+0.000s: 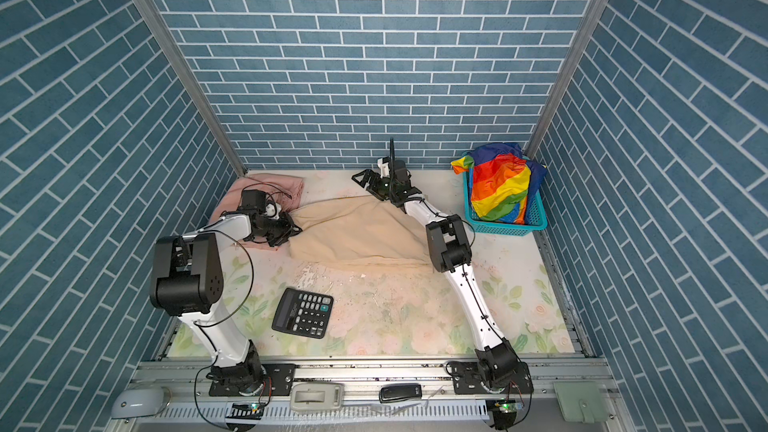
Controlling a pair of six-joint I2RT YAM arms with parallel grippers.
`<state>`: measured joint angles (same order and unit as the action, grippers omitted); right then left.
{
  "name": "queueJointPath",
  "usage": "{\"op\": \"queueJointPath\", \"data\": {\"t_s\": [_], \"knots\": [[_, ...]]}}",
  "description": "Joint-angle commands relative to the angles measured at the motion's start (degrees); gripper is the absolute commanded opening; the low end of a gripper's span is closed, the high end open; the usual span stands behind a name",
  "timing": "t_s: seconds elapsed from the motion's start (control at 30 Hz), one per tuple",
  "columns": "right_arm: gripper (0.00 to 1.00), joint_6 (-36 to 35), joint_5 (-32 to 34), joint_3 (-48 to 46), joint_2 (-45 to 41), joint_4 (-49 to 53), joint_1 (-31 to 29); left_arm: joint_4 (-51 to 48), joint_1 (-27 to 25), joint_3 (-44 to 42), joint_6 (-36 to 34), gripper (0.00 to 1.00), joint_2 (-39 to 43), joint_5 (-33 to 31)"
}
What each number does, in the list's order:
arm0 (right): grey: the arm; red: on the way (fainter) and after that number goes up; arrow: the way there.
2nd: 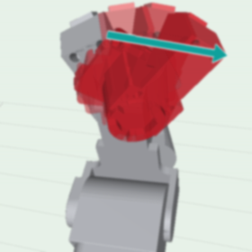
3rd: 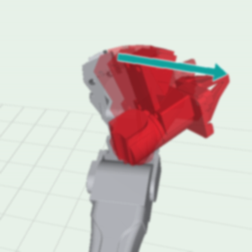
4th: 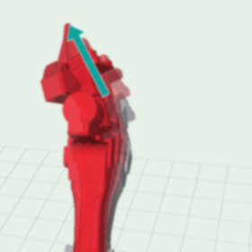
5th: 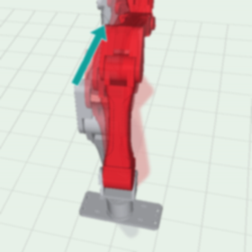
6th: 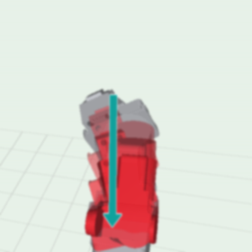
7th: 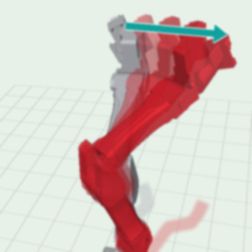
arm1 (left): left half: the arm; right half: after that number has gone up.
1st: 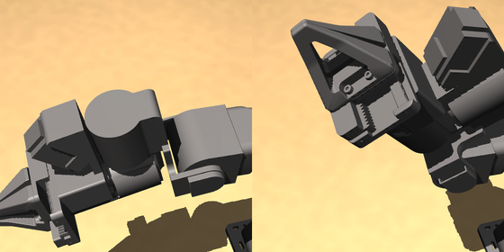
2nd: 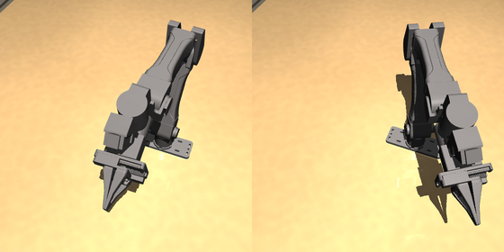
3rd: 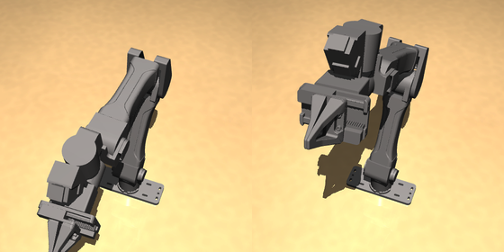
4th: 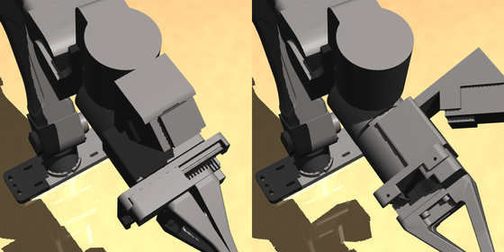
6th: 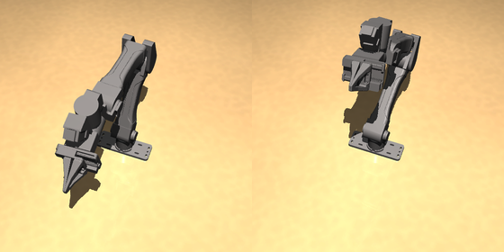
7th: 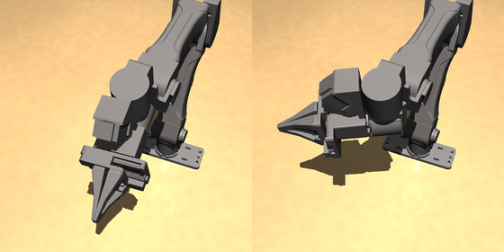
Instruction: Fold and stack the shorts
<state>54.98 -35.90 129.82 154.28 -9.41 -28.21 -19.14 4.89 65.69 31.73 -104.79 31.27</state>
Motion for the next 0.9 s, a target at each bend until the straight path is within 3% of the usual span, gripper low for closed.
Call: {"op": "queueJointPath", "data": {"t_s": [0.0, 0.17, 0.3, 0.53, 0.87], "knots": [[0.99, -2.86, 0.67, -11.19, -15.74, -3.52, -1.18, -0.07, -0.64, 0.8, -0.33, 0.0, -1.1, 0.56], [0.99, -2.03, 3.63, -37.59, -32.02, -13.54, -4.93, -0.59, -1.09, 1.53, -0.38, 0.0, -1.22, -0.06], [0.99, 0.09, 5.97, -52.81, -37.98, -21.78, -9.95, -1.2, -1.53, 2.45, -0.63, 0.0, -1.19, -0.76], [0.99, 2.98, 7.73, -64.16, -37.43, -30.21, -16.01, -1.87, -2.34, 3.22, -1.14, 0.0, -1.55, -1.2], [0.99, 1.17, 6.69, -73.67, -37.28, -29.18, -20.76, -2.31, -2.51, 3.09, -1.57, 0.0, -0.99, -1.68]]}}
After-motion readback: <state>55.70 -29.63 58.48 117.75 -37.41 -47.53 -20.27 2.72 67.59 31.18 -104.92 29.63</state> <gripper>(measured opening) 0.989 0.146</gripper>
